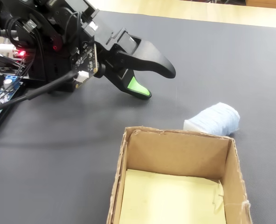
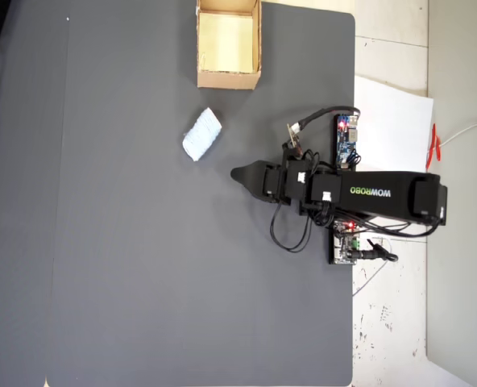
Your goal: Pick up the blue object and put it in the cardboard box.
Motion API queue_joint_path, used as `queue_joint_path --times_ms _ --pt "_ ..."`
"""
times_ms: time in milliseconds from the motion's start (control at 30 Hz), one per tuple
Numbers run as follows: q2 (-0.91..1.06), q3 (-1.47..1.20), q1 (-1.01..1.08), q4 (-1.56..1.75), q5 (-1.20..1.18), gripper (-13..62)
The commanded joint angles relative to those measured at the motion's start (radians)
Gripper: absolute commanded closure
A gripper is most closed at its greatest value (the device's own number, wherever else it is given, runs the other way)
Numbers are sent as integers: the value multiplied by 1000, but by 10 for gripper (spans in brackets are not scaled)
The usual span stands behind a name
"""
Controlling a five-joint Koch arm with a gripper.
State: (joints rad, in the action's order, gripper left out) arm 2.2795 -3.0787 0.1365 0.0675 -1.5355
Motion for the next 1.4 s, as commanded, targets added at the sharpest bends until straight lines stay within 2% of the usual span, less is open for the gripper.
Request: queue_joint_path --times_ms 0,1200,1367 --pt "84 -40 -14 -98 -6 153" --pt "87 -40 -34 -98 -48 163" --pt "87 -40 -67 5 -106 157"
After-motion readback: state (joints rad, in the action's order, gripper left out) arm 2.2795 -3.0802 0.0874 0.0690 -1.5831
